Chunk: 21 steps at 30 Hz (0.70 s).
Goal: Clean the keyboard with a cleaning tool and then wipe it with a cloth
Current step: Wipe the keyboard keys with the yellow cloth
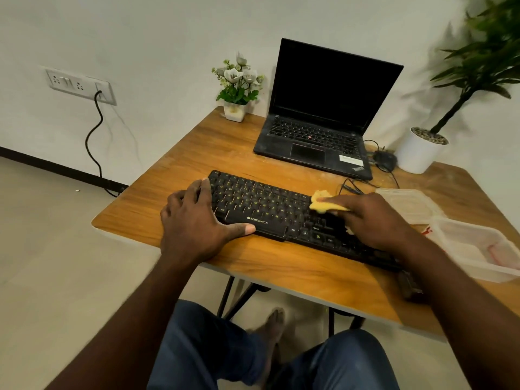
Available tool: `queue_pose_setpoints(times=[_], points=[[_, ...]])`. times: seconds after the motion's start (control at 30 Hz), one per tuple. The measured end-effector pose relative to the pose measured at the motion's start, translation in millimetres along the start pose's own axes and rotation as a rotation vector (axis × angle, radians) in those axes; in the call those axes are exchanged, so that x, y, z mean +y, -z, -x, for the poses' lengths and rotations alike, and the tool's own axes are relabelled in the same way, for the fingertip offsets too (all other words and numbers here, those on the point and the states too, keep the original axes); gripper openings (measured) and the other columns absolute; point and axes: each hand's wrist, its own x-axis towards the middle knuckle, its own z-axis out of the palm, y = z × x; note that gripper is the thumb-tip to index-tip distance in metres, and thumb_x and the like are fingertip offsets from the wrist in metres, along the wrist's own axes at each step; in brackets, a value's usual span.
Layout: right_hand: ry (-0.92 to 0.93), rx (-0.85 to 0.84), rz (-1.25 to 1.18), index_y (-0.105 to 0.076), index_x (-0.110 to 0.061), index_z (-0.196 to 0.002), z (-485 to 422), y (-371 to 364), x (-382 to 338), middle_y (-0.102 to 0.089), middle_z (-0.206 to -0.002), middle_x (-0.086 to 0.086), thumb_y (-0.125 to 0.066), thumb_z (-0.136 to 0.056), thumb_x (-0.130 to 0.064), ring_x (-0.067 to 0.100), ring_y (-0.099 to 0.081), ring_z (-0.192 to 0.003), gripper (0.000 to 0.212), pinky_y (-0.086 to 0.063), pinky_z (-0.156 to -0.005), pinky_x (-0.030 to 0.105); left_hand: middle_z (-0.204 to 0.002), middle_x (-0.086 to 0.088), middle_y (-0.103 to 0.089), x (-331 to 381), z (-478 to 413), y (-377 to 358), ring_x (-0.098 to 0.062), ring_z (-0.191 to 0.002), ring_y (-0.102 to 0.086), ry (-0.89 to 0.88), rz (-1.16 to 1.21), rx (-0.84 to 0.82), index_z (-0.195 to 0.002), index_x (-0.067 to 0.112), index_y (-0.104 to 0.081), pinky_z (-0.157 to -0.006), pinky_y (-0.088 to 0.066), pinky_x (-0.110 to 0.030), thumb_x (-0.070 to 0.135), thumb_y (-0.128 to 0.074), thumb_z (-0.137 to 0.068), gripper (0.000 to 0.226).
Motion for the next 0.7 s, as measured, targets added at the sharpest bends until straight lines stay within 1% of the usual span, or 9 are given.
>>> queue_pose_setpoints(times=[0.07,0.13,0.17,0.23,0.37,0.47,0.57,0.63,0.7], points=[[-0.131,0.173,-0.209,-0.071,-0.034,-0.125,-13,1,2,-0.075,-0.111,0.000,-0.056,-0.105,-0.025,0.019,-0.066,-0.091,0.026,-0.050,-0.081,0.037,-0.170,-0.003,-0.012,6,4,0,-0.034,-0.152,-0.011,-0.033,-0.021,0.035,-0.163,0.029,-0.005,-0.118,-0.020,-0.061,0.106,-0.046,-0.054,0.140],[-0.238,0.247,-0.324,-0.074,-0.031,-0.109,-30,-5,-5,-0.074,-0.102,-0.002,-0.054,-0.107,-0.029,0.019,-0.067,-0.091,0.020,-0.052,-0.081,0.036,-0.171,-0.001,-0.007,14,9,-2,-0.032,-0.154,-0.007,-0.078,-0.047,0.073,-0.163,0.032,-0.003,-0.121,-0.013,-0.062,0.108,-0.043,-0.054,0.138],[-0.269,0.222,-0.361,-0.073,-0.032,-0.102,-39,-11,-13,-0.073,-0.097,-0.003,-0.052,-0.107,-0.031,0.018,-0.066,-0.085,0.021,-0.052,-0.076,0.035,-0.171,0.000,-0.006,19,11,-4,-0.031,-0.154,-0.005,-0.097,-0.059,0.089,-0.163,0.032,-0.002,-0.122,-0.011,-0.061,0.107,-0.043,-0.055,0.137],[-0.247,0.140,-0.349,-0.074,-0.030,-0.102,-54,-24,-33,-0.070,-0.093,-0.004,-0.050,-0.108,-0.032,0.014,-0.060,-0.080,0.025,-0.044,-0.067,0.032,-0.172,0.000,-0.007,25,14,-7,-0.030,-0.155,-0.005,-0.120,-0.081,0.109,-0.163,0.032,-0.002,-0.123,-0.009,-0.060,0.105,-0.045,-0.057,0.136],[-0.122,0.054,-0.314,-0.076,-0.020,-0.106,-91,-46,-75,-0.072,-0.100,0.003,-0.053,-0.106,-0.030,0.022,-0.062,-0.092,0.025,-0.046,-0.078,0.038,-0.171,-0.001,-0.009,25,11,-9,-0.029,-0.154,-0.004,-0.105,-0.069,0.093,-0.163,0.032,-0.002,-0.124,-0.010,-0.059,0.102,-0.050,-0.058,0.135],[-0.076,-0.026,-0.303,-0.075,-0.021,-0.102,-106,-51,-89,-0.072,-0.100,0.004,-0.055,-0.105,-0.030,0.026,-0.063,-0.095,0.022,-0.048,-0.084,0.041,-0.170,-0.001,-0.010,21,10,-9,-0.029,-0.154,-0.005,-0.110,-0.072,0.087,-0.163,0.032,-0.004,-0.123,-0.014,-0.059,0.102,-0.047,-0.060,0.132],[-0.048,-0.091,-0.278,-0.073,-0.024,-0.104,-98,-39,-75,-0.070,-0.100,0.003,-0.054,-0.106,-0.032,0.027,-0.063,-0.094,0.020,-0.048,-0.082,0.041,-0.171,-0.001,-0.007,19,8,-9,-0.029,-0.154,-0.002,-0.098,-0.073,0.064,-0.163,0.032,-0.002,-0.124,-0.012,-0.058,0.102,-0.047,-0.062,0.131],[-0.079,-0.113,-0.226,-0.071,-0.027,-0.103,-81,-22,-50,-0.068,-0.096,0.002,-0.052,-0.107,-0.034,0.025,-0.063,-0.088,0.020,-0.048,-0.075,0.038,-0.171,-0.001,-0.005,18,8,-9,-0.029,-0.154,-0.001,-0.090,-0.062,0.052,-0.163,0.032,-0.001,-0.125,-0.010,-0.057,0.101,-0.048,-0.062,0.131],[-0.136,-0.123,-0.192,-0.072,-0.029,-0.105,-60,-2,-20,-0.069,-0.094,0.003,-0.053,-0.107,-0.034,0.027,-0.065,-0.084,0.020,-0.053,-0.072,0.042,-0.171,-0.001,-0.005,19,7,-9,-0.029,-0.155,-0.001,-0.086,-0.058,0.052,-0.163,0.031,-0.001,-0.125,-0.010,-0.058,0.101,-0.048,-0.062,0.131]])
